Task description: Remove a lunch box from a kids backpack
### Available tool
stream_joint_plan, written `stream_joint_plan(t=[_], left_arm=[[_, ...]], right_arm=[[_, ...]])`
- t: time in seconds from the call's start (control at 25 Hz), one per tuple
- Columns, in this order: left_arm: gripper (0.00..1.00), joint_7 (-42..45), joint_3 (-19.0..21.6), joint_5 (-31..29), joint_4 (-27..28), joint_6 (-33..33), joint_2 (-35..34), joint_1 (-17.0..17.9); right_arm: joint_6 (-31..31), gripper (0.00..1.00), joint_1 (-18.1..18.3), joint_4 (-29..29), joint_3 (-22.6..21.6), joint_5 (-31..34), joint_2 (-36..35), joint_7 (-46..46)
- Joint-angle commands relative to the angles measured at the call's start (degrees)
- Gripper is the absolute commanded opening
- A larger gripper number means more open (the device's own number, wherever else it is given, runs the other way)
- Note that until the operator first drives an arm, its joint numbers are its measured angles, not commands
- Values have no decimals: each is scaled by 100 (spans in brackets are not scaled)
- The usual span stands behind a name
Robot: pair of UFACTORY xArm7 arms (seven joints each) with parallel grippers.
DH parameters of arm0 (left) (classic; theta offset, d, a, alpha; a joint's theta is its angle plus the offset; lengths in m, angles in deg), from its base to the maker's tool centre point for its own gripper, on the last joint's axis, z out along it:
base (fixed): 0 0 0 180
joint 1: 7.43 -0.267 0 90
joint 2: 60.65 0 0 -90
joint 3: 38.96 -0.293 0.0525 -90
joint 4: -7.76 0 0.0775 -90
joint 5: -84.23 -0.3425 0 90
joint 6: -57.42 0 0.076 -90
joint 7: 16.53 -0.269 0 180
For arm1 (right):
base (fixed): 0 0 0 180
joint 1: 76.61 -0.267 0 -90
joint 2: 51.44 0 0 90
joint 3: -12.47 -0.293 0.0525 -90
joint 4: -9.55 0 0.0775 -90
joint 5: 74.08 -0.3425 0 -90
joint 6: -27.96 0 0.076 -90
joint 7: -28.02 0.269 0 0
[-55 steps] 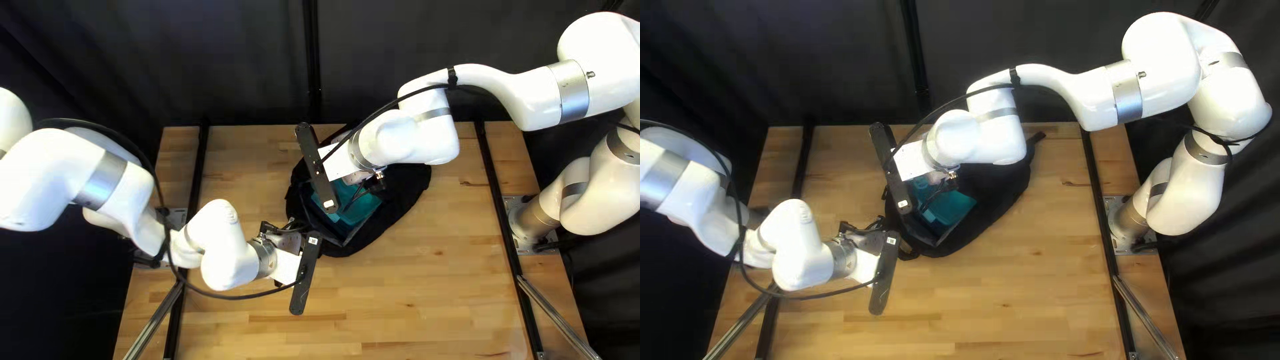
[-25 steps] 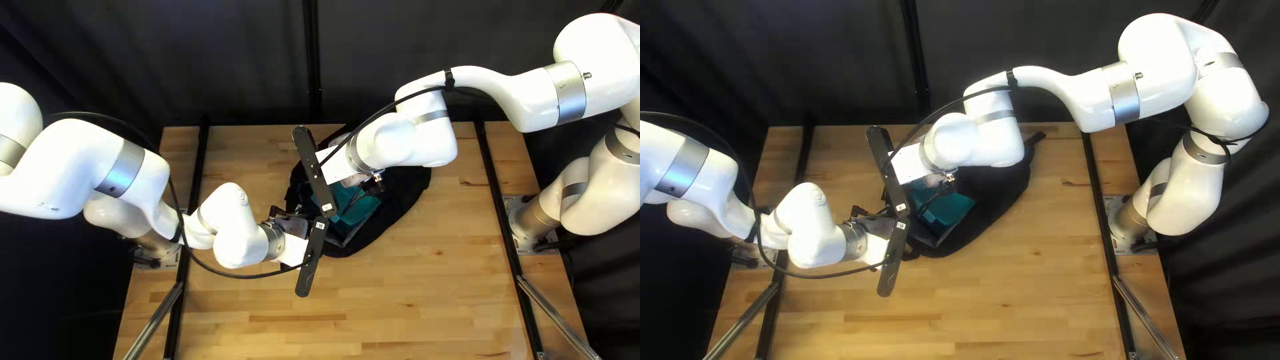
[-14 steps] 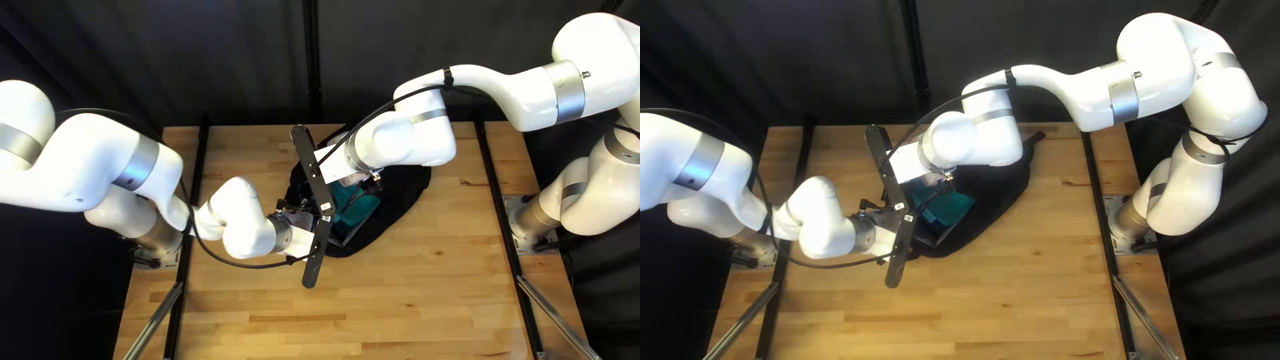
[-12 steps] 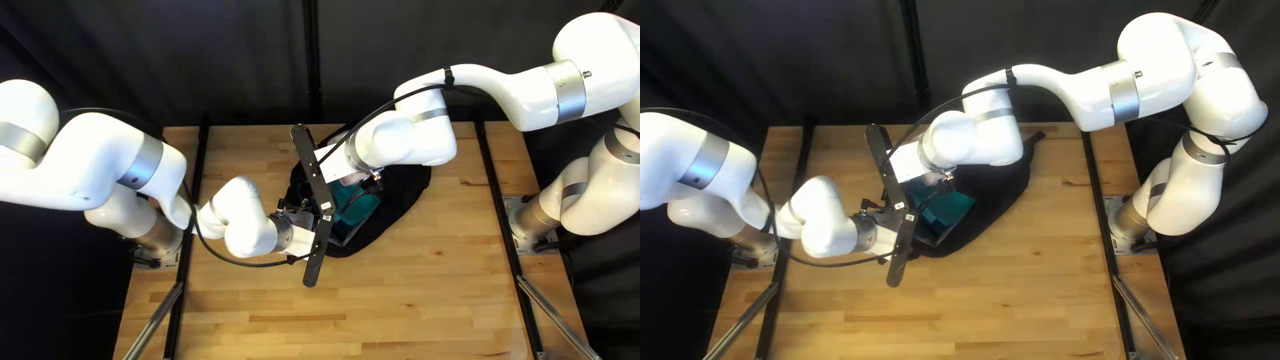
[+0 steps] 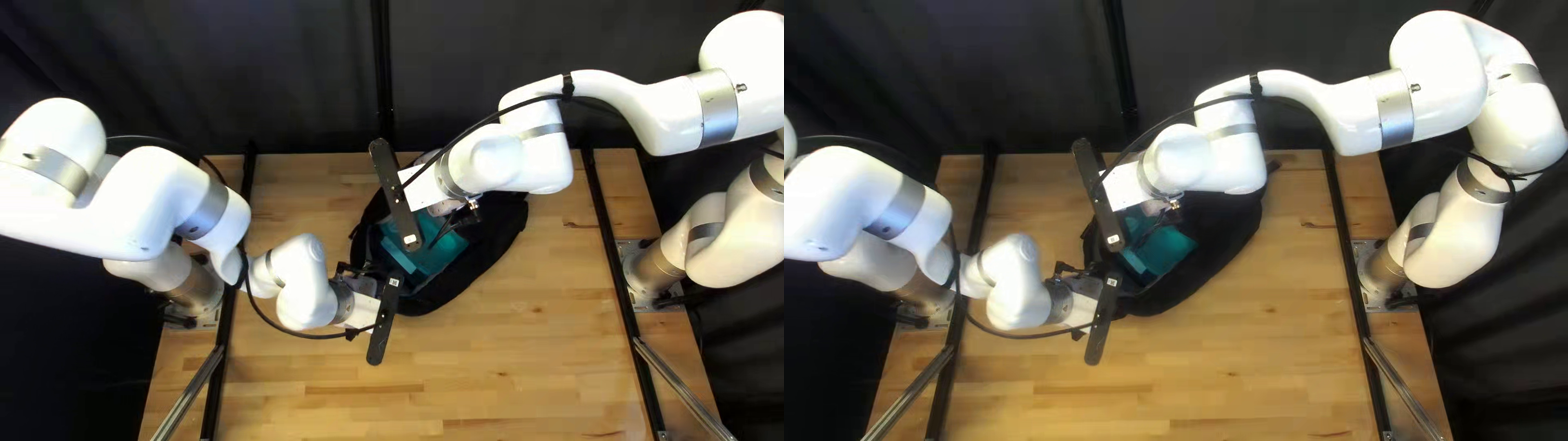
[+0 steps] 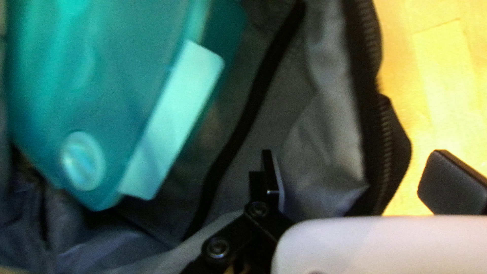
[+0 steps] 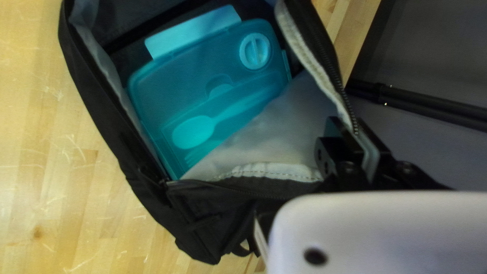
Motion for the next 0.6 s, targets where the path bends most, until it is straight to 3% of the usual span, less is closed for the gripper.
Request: stream_joint_plan(t=[0.04, 0.6], left_arm=[[100, 456, -56, -357, 69, 91, 352, 33], [100, 225, -55, 5, 18, 214, 384, -63]], right_arm=[[-58, 0, 46, -110, 43, -34, 43, -7], [-43, 0, 177, -374, 173, -190, 277, -182]])
